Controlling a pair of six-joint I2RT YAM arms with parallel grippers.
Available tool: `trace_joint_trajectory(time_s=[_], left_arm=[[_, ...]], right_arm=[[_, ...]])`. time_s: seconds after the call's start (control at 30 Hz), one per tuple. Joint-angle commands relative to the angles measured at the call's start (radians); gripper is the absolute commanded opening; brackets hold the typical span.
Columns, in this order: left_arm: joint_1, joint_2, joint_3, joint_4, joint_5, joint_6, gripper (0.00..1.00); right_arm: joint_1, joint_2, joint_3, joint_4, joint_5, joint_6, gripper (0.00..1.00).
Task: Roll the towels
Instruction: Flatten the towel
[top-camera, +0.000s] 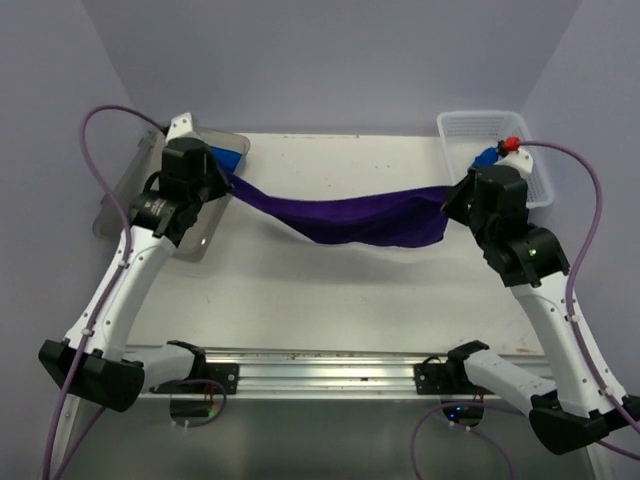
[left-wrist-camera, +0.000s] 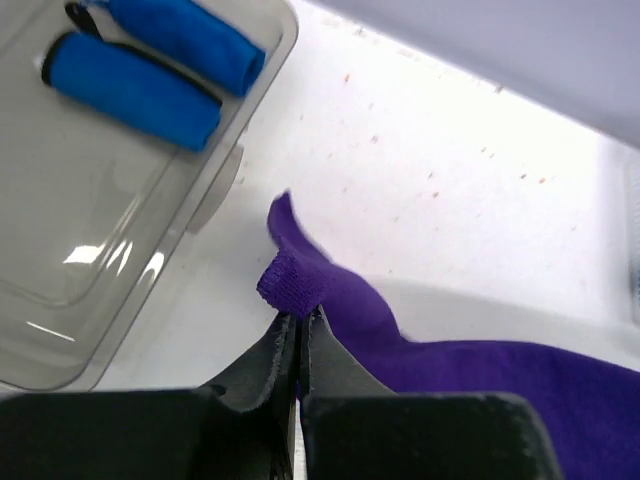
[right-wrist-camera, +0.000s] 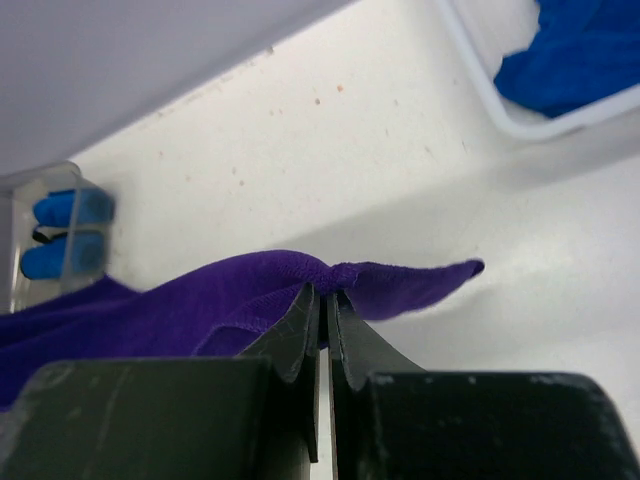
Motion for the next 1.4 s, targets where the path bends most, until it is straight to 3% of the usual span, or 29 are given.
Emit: trace_joint_trajectory(time_s=[0.0, 0.2, 0.37, 0.67, 0.9, 1.13, 1.37], left_arm=[[0.005, -0.054, 0.164, -0.082, -0.049, 0.075, 0.0], [0.005, -0.117, 0.295, -0.135, -0.066, 0.109, 0.0], [0.006, -0.169, 0.335, -0.175, -0.102, 0.114, 0.0], [0.005, -0.206, 0.266, -0.178, -0.069, 0.091, 0.0], [0.005, -0.29, 0.286, -0.234, -0.056, 0.088, 0.0], [0.005, -0.4, 0.295, -0.252, 0.122, 0.117, 0.0], [0.005, -0.413, 0.479, -0.388, 0.193, 0.117, 0.0]], right_arm=[[-0.01, 0.008, 0.159, -0.038, 0.08, -0.086, 0.0], [-0.009, -0.023, 0.299, -0.114, 0.107, -0.132, 0.0], [-0.009, -0.07, 0.324, -0.161, 0.116, -0.152, 0.0], [-0.009, -0.113, 0.253, -0.199, 0.103, -0.155, 0.0], [-0.009, -0.169, 0.374, -0.302, 0.104, -0.198, 0.0], [-0.01, -0.265, 0.446, -0.397, 0.041, -0.195, 0.0], [-0.009, -0.325, 0.567, -0.487, 0.078, -0.173, 0.0]])
